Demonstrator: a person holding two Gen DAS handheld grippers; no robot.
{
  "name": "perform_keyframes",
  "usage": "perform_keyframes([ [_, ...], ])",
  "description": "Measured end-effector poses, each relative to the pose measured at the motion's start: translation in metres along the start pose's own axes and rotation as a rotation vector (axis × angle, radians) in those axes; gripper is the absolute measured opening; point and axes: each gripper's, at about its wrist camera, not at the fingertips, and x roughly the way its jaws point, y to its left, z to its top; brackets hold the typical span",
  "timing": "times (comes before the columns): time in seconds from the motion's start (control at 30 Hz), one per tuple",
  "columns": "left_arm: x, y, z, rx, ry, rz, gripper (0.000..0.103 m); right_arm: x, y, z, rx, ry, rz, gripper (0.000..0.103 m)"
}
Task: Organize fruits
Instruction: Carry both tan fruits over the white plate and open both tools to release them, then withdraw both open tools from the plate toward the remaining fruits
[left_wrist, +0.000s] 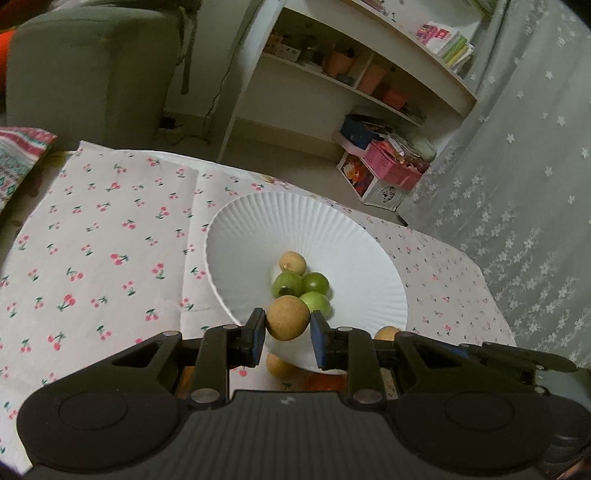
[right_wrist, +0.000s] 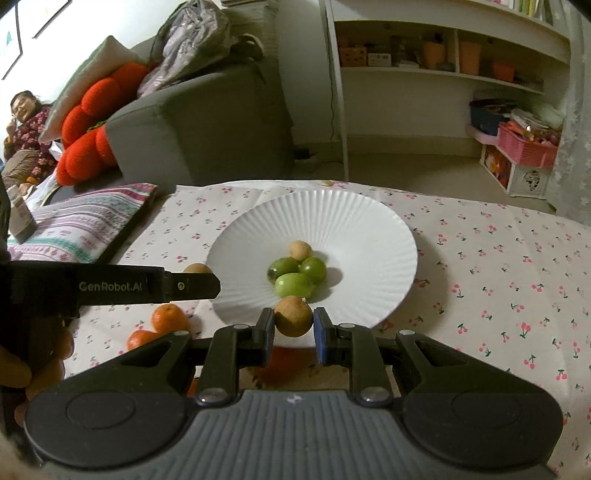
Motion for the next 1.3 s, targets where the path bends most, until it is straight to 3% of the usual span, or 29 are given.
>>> perform_keyframes([
  [0.17, 0.010, -0.007, -0.002, 0.057, 0.005, 0.019, 0.010, 0.008, -0.003, -0.002, -0.009, 0.016, -0.019, 0.020],
  [0.43, 0.017, -0.005, -0.004, 0.067, 0.002, 0.018, 0.011, 0.016, -0.003, -0.002, -0.018, 0.024, -0.038, 0.020],
  [0.77, 0.006, 0.006, -0.002, 0.009, 0.002, 0.009, 0.013, 0.012, -0.011, 0.001, 0.032, 0.001, -0.063, 0.026],
  [1.0, -0.008, 0.016, 0.000, -0.041, -0.004, 0.028, 0.021, 0.005, -0.013, 0.002, 0.056, -0.013, -0.052, 0.027],
  [1.3, -0.027, 0.012, -0.007, 0.003, -0.008, 0.051, 0.032, -0.005, -0.010, 0.000, 0.063, -0.028, -0.043, 0.029],
])
